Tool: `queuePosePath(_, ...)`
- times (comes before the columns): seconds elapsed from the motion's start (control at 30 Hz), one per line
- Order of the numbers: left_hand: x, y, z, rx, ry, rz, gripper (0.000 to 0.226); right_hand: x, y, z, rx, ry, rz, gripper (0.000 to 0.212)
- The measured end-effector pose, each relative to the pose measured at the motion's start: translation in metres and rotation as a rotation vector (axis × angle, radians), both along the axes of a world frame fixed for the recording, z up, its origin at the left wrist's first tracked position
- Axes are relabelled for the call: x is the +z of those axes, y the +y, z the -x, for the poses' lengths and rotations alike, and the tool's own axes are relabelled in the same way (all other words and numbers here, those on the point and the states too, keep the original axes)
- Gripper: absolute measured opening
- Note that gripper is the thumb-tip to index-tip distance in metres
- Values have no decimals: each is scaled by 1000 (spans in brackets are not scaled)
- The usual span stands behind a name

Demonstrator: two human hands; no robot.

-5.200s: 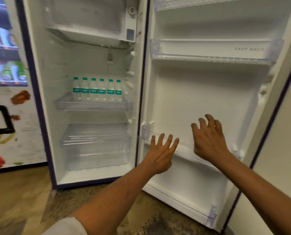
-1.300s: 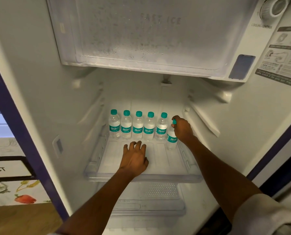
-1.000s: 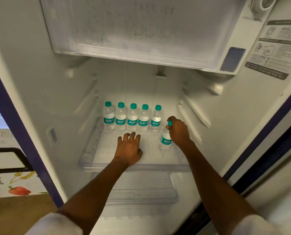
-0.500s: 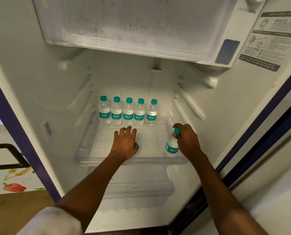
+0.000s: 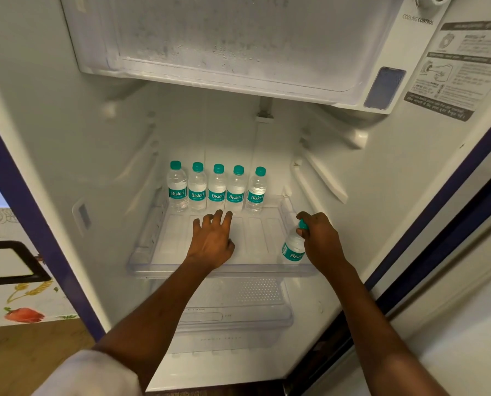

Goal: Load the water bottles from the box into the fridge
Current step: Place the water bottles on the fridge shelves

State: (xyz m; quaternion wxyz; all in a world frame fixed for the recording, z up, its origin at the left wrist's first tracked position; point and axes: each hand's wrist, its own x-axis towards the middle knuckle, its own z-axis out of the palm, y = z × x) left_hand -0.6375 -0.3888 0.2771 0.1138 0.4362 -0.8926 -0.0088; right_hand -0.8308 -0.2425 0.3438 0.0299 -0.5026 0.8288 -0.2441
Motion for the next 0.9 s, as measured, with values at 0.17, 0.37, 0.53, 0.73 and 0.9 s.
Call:
queuePosePath(0.17, 1, 1, 0, 6, -5, -8, 69, 2, -1, -1, -11, 4, -22, 42)
queuePosePath(0.37, 2, 1, 0, 7, -10, -4, 68, 3, -1, 2, -22, 19, -34, 42)
queuePosePath(0.53, 3, 2, -1, 8, -21, -13, 68, 3, -2, 2, -27, 32, -71, 43)
queuePosePath(0.73, 4, 3, -3, -15, -68, 25, 64, 2, -1, 6, -36, -57, -33, 46)
queuePosePath(0.9, 5, -1, -15, -5, -119, 24, 63, 16, -14, -2, -49, 119, -46, 60)
